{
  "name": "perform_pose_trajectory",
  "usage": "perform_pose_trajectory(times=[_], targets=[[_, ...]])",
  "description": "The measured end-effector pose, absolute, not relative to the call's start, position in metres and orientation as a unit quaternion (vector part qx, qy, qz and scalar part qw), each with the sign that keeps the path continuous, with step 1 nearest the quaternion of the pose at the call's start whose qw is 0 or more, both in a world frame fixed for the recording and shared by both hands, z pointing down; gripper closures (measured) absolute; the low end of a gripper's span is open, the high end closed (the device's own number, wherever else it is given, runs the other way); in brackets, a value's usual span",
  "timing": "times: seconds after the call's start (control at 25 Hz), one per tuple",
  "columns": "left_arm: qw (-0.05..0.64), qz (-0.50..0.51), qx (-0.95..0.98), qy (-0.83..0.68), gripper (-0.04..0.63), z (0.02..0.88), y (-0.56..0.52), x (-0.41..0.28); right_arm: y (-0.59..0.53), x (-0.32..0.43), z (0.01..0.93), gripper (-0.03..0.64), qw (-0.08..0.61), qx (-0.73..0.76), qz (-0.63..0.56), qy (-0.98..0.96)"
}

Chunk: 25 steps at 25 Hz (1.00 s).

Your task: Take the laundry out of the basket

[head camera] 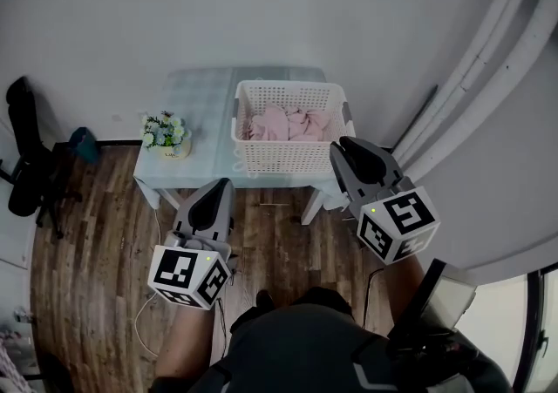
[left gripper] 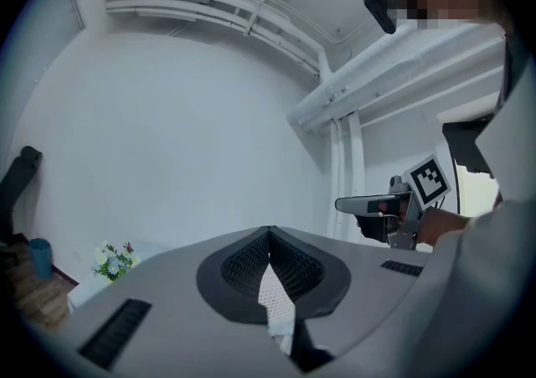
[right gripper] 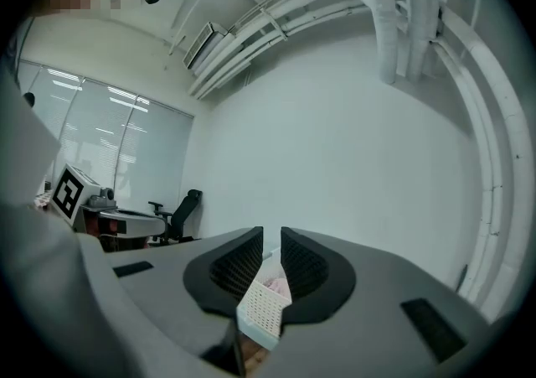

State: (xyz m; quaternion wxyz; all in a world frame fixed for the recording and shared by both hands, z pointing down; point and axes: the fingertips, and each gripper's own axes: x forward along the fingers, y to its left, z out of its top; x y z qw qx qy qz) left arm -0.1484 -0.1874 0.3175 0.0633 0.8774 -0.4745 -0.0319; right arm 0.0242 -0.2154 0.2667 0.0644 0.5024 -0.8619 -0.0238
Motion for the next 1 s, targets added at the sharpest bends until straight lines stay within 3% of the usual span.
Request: perform_pose_trajectory(times=[0.56,1.0], targets=[[0.061,-0.011,0.859,-0.508,0.586,0.308,-0.275,-0.093,-0.309,0.068,0.25,0.555,0.068,0.438,-0.051,-0.895],[0.057,0.04,0.826,-0.56,0.586,0.317,-0.328,-0.059,-0.387,0.089,0.283,0.408,0.129,0.314,-0.067,-0.938]])
